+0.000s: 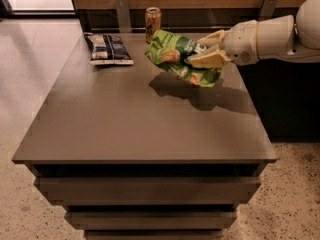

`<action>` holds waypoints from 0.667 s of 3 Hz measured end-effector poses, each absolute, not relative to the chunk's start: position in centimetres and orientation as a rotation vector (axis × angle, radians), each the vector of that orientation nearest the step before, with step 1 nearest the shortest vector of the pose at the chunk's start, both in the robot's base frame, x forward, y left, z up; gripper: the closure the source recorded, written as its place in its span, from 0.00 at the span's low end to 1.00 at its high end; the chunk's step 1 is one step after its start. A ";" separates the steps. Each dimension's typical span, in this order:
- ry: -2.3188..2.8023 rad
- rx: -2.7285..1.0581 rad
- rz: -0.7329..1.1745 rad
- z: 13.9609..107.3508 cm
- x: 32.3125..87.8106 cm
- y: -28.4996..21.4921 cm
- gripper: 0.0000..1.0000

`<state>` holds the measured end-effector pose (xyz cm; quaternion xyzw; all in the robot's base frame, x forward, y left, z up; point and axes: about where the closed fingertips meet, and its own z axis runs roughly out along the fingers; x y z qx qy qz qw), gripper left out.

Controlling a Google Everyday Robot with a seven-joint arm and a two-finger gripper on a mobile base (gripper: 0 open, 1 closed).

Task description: Move green rice chip bag near orange can

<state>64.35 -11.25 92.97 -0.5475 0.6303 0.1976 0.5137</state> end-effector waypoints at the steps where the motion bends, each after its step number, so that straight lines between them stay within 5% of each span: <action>1: 1.541 -1.271 0.350 93.5 66.8 -12.9 1.00; 2: 1.560 -1.191 0.267 93.4 69.2 -14.5 1.00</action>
Offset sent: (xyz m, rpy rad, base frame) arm 0.0780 -0.0624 0.0058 -0.0295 -0.1402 -0.3203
